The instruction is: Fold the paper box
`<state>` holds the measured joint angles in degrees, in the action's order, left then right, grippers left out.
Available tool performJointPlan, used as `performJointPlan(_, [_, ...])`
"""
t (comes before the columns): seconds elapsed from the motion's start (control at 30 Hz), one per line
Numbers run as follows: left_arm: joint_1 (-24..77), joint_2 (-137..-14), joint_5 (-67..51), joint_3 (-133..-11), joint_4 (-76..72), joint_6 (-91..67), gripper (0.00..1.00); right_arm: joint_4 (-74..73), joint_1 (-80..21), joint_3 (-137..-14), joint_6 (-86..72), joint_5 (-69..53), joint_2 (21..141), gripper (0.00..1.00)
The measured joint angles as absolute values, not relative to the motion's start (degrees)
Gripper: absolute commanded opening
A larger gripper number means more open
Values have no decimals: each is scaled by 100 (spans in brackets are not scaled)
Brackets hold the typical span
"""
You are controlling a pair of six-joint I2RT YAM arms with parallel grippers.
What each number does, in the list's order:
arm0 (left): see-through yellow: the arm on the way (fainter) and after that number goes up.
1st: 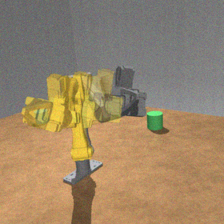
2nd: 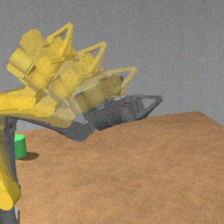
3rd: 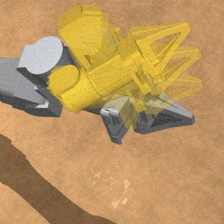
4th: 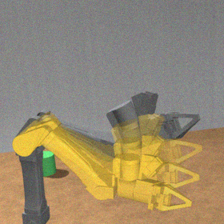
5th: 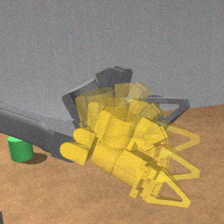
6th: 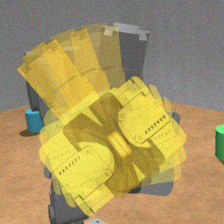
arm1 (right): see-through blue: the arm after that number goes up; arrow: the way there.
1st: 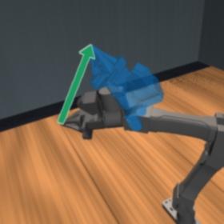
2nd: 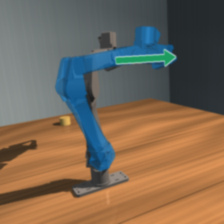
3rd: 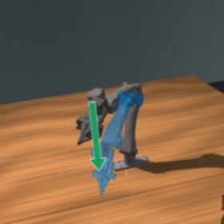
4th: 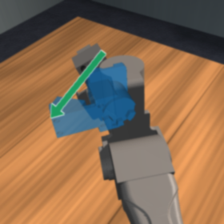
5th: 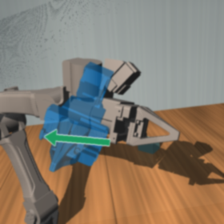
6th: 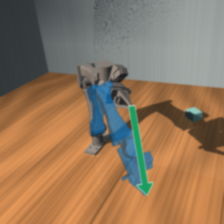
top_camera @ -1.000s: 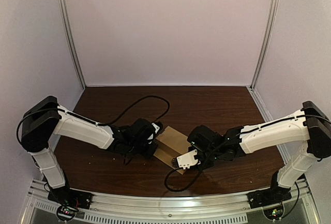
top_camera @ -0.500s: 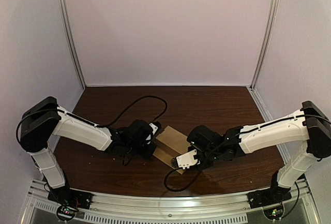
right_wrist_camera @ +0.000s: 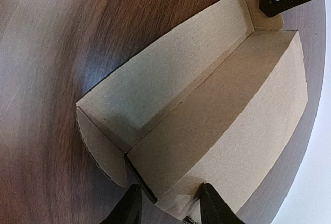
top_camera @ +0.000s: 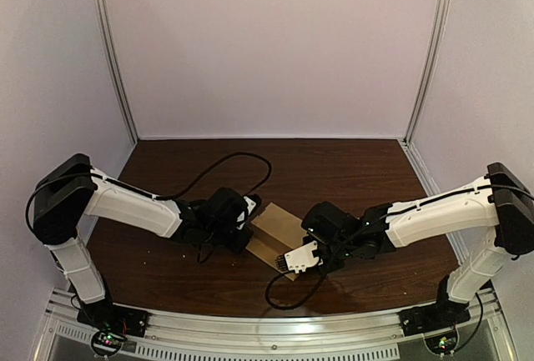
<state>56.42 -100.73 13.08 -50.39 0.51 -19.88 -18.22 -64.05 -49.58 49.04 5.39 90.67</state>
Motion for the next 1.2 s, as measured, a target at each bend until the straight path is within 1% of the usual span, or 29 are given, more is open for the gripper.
performJointPlan(0.3, [5629, -10193, 1262, -5494, 727, -1852, 0, -1822, -6405, -4958, 4932, 541, 9067, 38])
performJointPlan(0.73, [5586, -10337, 1201, -5907, 1286, -1831, 0, -1811, -6405, -4958, 4952, 545, 9074, 38])
performJointPlan(0.97, [5564, -10361, 1142, -5966, 1356, -1822, 0, -1835, -6425, -4954, 5022, 569, 9074, 46])
performJointPlan(1.1, [5557, -10363, 1125, -5966, 1352, -1789, 0, -2008, -6368, -5009, 5293, 534, 9074, 52])
performJointPlan(1.2, [5557, -10363, 1098, -5966, 1343, -1785, 0, -2235, -6313, -5076, 5544, 419, 9074, 55])
